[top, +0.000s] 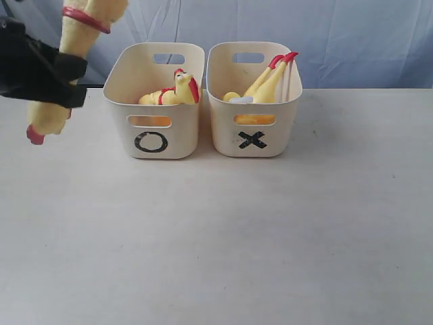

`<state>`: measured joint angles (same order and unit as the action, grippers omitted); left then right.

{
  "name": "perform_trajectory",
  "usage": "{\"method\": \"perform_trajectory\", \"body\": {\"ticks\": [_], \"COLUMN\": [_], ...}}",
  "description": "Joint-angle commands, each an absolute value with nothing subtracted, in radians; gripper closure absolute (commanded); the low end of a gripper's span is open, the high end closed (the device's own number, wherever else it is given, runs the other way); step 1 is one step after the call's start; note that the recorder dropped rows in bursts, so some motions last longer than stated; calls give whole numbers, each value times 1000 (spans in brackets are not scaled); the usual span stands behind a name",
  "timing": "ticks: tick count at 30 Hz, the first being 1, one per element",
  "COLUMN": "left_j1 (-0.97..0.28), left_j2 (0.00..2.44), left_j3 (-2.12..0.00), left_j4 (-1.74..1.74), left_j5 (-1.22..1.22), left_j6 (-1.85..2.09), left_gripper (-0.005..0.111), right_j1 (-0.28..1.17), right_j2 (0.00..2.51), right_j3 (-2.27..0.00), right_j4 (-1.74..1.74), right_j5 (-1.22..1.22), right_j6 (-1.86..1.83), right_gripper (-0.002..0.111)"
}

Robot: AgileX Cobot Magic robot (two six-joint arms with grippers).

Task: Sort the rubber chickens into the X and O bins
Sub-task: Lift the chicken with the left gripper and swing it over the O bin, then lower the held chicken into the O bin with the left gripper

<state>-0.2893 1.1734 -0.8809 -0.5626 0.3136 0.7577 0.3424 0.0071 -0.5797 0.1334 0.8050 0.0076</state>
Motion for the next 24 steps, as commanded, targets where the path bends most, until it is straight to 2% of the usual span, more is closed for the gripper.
{"method": "perform_trajectory", "body": {"ticks": [1, 10, 17, 21, 24], "left_j1": [-231, -212, -69, -51, -51], "left_j2": [1258, 1514, 1678, 1782, 1816], "left_j3": [-996, -1202, -1414, -1513, -1544], "left_j4": [-579, -670, -790, -835, -909], "left_j5": [451, 672, 988, 1153, 1175], "left_j6": [657, 541, 452, 409, 374], "left_gripper": [107, 107, 107, 107, 107], "right_j1": [339, 339, 339, 339, 339], "right_j2": [0, 0, 0, 0, 0], "right_j3": [-575, -575, -575, -575, -575], "right_j4": [133, 133, 133, 133, 133], "right_j5": [801, 799, 799, 799, 799], "right_j6": [0, 0, 0, 0, 0], "right_gripper": [109, 109, 109, 109, 109]}}
